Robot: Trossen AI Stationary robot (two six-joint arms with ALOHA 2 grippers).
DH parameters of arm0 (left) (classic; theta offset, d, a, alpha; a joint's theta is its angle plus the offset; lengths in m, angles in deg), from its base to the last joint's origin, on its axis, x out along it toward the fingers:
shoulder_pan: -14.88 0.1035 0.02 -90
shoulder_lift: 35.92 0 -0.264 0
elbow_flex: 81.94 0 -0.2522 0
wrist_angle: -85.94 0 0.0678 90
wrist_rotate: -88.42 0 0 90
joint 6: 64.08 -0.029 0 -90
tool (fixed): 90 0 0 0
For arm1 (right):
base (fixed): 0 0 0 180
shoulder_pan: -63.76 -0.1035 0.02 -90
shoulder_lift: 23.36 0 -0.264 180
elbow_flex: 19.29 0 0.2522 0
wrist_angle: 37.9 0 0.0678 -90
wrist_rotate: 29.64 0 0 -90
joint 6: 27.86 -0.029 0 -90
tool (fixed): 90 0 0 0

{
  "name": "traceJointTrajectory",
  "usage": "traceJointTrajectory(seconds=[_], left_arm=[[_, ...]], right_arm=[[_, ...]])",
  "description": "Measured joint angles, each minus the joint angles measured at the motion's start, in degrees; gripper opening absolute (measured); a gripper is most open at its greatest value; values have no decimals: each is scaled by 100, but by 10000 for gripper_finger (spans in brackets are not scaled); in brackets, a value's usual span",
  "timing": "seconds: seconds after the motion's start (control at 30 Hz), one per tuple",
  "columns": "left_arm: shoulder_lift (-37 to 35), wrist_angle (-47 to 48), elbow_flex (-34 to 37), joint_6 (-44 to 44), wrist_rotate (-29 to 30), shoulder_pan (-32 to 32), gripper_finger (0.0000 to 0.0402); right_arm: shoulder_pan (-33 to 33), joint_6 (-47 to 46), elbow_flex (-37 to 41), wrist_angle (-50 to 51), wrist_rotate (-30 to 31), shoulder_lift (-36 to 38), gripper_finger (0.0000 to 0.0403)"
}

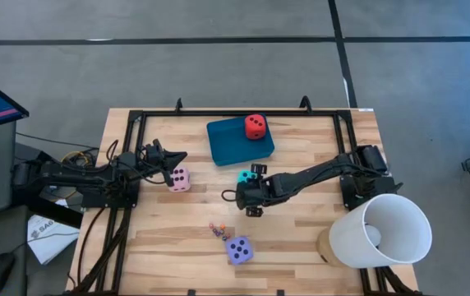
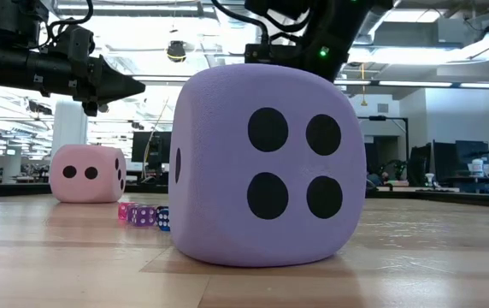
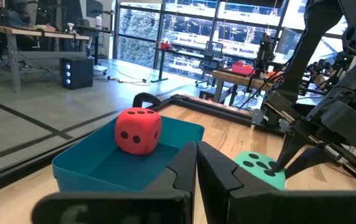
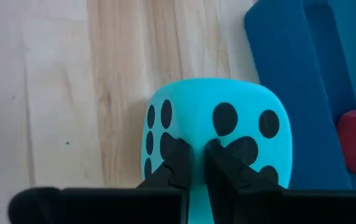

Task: Pick & Place Dice
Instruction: Put the large blue dice into the blue bin

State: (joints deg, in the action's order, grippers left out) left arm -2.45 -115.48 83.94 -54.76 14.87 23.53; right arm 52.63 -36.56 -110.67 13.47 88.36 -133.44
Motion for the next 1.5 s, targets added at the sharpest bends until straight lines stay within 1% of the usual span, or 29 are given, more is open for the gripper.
traceJointTrajectory(seconds=[0.27,0.5,0.8,0.87,0.93,1.03,1.13,1.37,1.5], left_arm=[[0,-2,0,-2,0,2,6],[0,0,2,-2,0,1,6],[0,0,0,0,2,2,6],[0,0,0,-2,0,1,6],[0,0,0,-2,2,2,6],[1,-1,2,0,1,2,6],[0,-1,2,-1,0,2,6],[1,-2,2,0,2,2,6],[0,0,2,-2,0,-1,6]], right_arm=[[63,12,-512,614,100,-18,0],[255,124,-1098,1335,334,-15,2],[469,161,-1929,2159,340,2,2],[504,163,-2079,2248,349,8,2],[543,163,-2181,2240,503,11,2],[639,244,-2207,2255,891,15,2],[766,336,-2146,2263,1147,13,2],[1040,423,-1886,2069,1237,15,1],[1213,286,-1742,1882,1234,15,1]])
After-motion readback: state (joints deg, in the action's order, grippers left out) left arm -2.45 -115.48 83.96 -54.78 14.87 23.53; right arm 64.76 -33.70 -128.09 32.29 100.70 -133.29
